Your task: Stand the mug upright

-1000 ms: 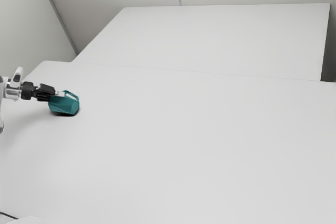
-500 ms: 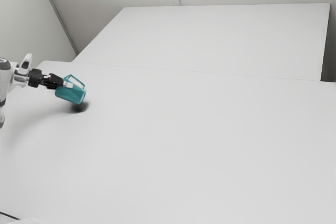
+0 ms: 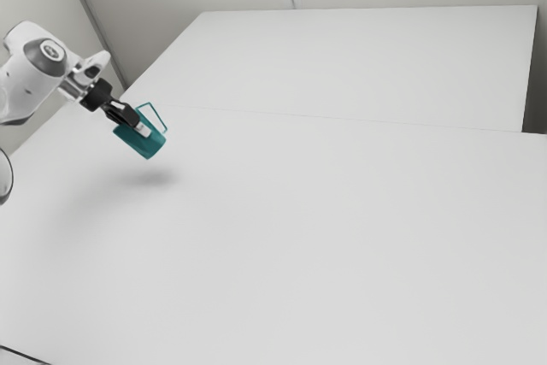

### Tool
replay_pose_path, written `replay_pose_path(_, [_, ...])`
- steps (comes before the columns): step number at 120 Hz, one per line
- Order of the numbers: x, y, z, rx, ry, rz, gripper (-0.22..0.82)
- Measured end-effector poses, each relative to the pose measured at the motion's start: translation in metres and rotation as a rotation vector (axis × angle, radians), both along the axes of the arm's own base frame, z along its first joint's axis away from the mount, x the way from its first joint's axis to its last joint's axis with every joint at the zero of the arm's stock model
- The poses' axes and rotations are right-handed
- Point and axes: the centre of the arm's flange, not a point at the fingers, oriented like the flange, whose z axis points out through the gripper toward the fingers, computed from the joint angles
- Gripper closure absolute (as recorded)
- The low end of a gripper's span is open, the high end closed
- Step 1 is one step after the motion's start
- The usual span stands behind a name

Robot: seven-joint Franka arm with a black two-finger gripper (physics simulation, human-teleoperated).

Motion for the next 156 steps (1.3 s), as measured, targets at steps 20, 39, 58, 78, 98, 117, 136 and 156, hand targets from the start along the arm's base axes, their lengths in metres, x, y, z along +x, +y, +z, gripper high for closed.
replay_pose_path(20, [0.002,-0.045,0.014,0.111,0.038,-0.026,0.78])
replay_pose_path(39, [-0.005,-0.095,0.031,0.200,0.043,-0.045,0.77])
replay_pose_path(58, [-0.011,-0.139,0.046,0.294,0.053,-0.071,0.78])
replay_pose_path(78, [-0.024,-0.166,0.045,0.375,0.095,-0.056,0.78])
replay_pose_path(98, [-0.038,-0.190,0.039,0.436,0.132,-0.023,0.78])
replay_pose_path(117, [-0.046,-0.207,0.022,0.475,0.165,0.022,0.78])
replay_pose_path(136, [-0.053,-0.228,0.012,0.498,0.189,0.062,0.78])
replay_pose_path(156, [-0.063,-0.250,0.000,0.513,0.212,0.104,0.78])
